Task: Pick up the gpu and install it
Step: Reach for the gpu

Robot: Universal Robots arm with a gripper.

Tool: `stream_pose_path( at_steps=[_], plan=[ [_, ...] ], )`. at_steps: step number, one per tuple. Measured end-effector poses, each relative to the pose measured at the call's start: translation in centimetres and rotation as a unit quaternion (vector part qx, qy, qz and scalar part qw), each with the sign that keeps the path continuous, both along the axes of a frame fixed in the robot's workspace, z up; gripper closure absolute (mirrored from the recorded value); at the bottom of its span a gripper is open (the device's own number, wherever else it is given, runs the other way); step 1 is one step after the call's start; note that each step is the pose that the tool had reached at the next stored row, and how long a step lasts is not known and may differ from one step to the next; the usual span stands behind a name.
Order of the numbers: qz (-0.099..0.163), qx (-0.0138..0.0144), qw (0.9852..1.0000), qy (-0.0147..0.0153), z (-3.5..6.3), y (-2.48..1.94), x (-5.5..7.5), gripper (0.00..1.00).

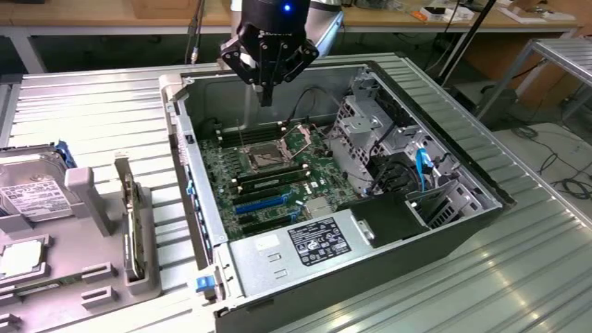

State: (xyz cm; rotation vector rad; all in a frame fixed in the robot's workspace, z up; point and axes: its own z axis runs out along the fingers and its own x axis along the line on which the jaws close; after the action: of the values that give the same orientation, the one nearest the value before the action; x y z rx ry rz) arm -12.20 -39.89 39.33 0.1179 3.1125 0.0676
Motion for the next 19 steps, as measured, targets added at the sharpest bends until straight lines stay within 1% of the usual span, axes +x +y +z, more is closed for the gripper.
stream_pose_path(
  at_steps=[7, 10, 11, 19],
  plan=[
    [0.0, 0.0, 1.0, 0.0, -0.08, 0.0, -0.7, 0.89],
    [0.0, 0.0, 1.0, 0.0, -0.12, 0.0, -1.5, 0.89],
    [0.0, 0.0, 1.0, 0.0, -0.17, 0.0, -2.4, 0.89],
    [0.0, 0.0, 1.0, 0.0, -0.31, 0.0, -5.4, 0.89]
  ],
)
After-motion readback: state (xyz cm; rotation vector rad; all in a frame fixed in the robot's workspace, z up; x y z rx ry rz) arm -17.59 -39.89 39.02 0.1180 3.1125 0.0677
